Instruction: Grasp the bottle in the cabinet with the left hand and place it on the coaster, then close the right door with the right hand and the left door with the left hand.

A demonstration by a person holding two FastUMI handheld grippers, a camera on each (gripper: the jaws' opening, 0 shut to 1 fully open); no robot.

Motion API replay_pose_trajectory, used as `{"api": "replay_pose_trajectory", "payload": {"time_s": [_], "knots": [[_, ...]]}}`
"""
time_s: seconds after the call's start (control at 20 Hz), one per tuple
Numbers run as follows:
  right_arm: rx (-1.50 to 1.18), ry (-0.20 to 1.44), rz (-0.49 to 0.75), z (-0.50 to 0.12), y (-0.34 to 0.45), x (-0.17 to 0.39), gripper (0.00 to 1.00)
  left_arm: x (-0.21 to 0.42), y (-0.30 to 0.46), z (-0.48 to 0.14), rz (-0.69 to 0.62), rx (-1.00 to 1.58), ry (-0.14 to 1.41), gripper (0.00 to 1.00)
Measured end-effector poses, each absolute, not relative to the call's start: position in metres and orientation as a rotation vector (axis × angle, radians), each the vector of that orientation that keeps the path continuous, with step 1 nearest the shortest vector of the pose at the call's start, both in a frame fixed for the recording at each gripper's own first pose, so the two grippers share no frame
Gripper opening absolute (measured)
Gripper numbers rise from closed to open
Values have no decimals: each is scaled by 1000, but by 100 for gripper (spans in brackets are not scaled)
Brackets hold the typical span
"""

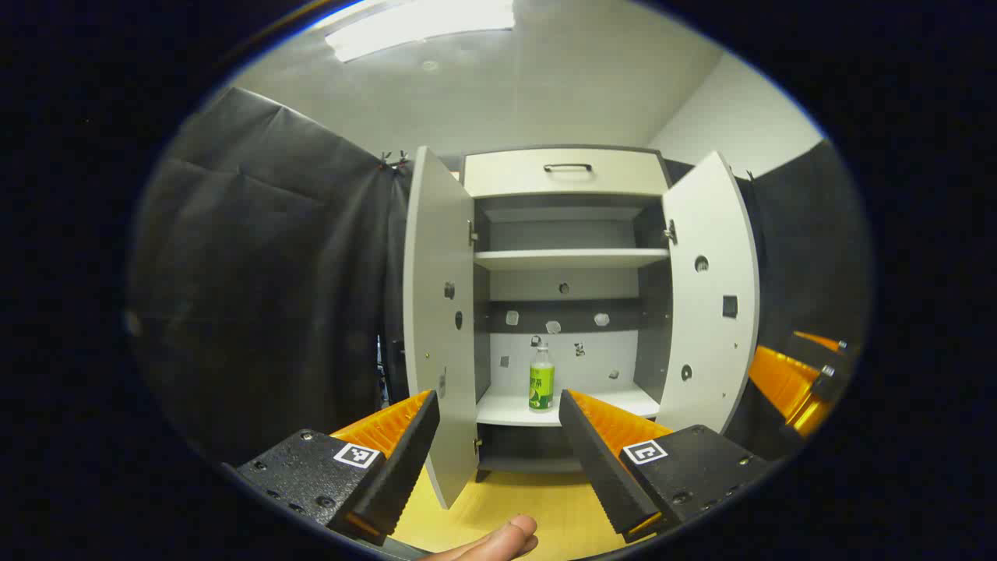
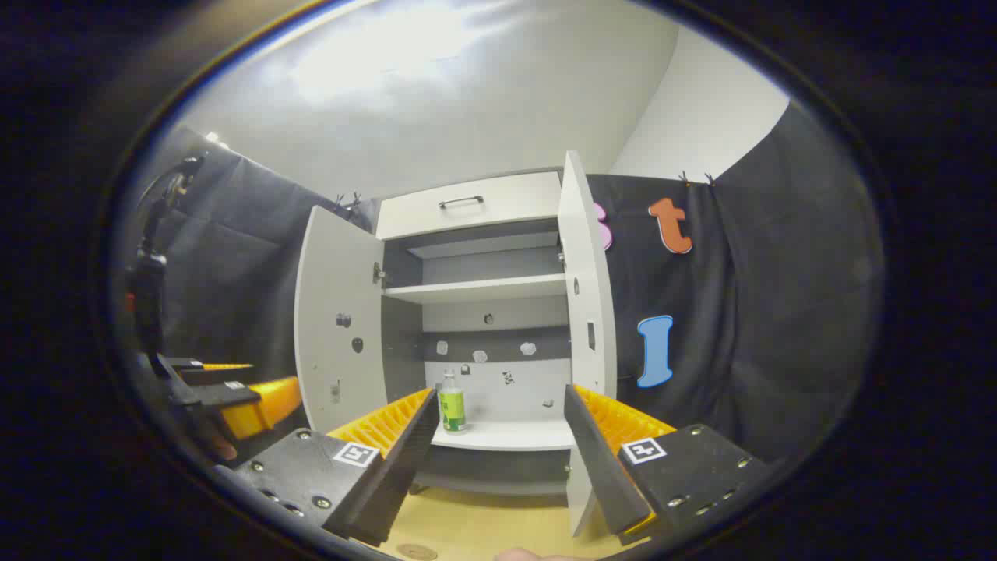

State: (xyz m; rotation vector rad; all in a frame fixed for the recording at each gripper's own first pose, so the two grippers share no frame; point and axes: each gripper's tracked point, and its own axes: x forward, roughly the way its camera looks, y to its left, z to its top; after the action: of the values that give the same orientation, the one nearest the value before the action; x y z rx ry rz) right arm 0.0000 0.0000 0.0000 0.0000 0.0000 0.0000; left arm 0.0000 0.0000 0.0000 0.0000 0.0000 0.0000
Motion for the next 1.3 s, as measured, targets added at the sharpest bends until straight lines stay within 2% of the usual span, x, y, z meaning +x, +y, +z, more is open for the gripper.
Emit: {"api": "replay_pose_trajectory", "payload": {"time_s": [0.4, 0.65, 0.85, 1.3], "knots": [[-41, 70, -144, -8, -18, 43, 96, 36, 7, 18, -83, -22, 18, 100], [-63, 70, -151, -2, -14, 62, 98, 81, -2, 13, -152, -33, 15, 99], [-72, 83, -187, -10, -18, 76, 98, 117, -11, -8, -196, -44, 70, 100], [-136, 87, -189, -28, -19, 102, 97, 216, -40, -59, -227, -22, 125, 99]]}}
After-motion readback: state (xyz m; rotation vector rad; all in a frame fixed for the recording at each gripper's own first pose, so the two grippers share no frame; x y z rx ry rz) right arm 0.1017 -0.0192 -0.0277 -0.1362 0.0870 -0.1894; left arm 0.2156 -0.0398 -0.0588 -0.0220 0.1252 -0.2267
